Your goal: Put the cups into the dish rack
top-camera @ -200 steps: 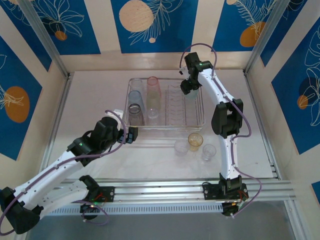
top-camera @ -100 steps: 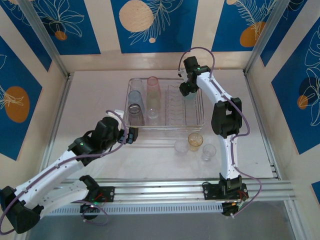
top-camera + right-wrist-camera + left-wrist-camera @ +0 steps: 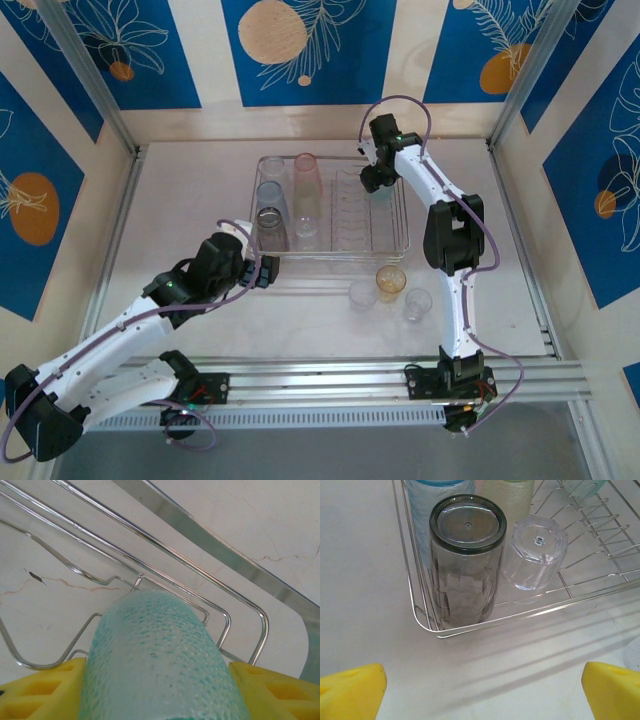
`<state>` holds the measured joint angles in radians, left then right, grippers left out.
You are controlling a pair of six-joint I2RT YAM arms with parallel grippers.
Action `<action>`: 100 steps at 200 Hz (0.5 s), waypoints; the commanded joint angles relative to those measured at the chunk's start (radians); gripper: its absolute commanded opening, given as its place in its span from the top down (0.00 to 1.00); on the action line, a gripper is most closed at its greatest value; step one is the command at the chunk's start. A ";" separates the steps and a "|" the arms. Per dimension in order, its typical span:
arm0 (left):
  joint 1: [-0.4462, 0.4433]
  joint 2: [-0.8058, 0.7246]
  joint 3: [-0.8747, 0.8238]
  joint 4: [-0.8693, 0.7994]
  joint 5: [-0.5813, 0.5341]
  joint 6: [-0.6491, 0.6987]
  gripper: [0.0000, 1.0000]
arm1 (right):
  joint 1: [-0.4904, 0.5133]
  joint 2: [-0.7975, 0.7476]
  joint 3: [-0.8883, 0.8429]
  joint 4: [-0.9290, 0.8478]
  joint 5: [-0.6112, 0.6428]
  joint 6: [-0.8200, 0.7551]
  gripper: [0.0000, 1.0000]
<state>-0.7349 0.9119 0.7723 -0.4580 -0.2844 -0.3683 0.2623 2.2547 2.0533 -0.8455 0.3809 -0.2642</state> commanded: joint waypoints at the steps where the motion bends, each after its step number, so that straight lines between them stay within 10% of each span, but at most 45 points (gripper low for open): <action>1: 0.005 0.000 -0.010 0.007 0.013 -0.018 0.00 | -0.009 0.038 0.017 0.003 -0.027 0.013 0.38; 100: 0.005 0.011 -0.012 0.005 0.015 -0.030 0.00 | -0.006 0.048 0.111 -0.094 -0.106 0.069 0.20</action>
<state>-0.7349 0.9150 0.7689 -0.4576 -0.2810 -0.3866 0.2577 2.2765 2.1185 -0.9073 0.3332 -0.2481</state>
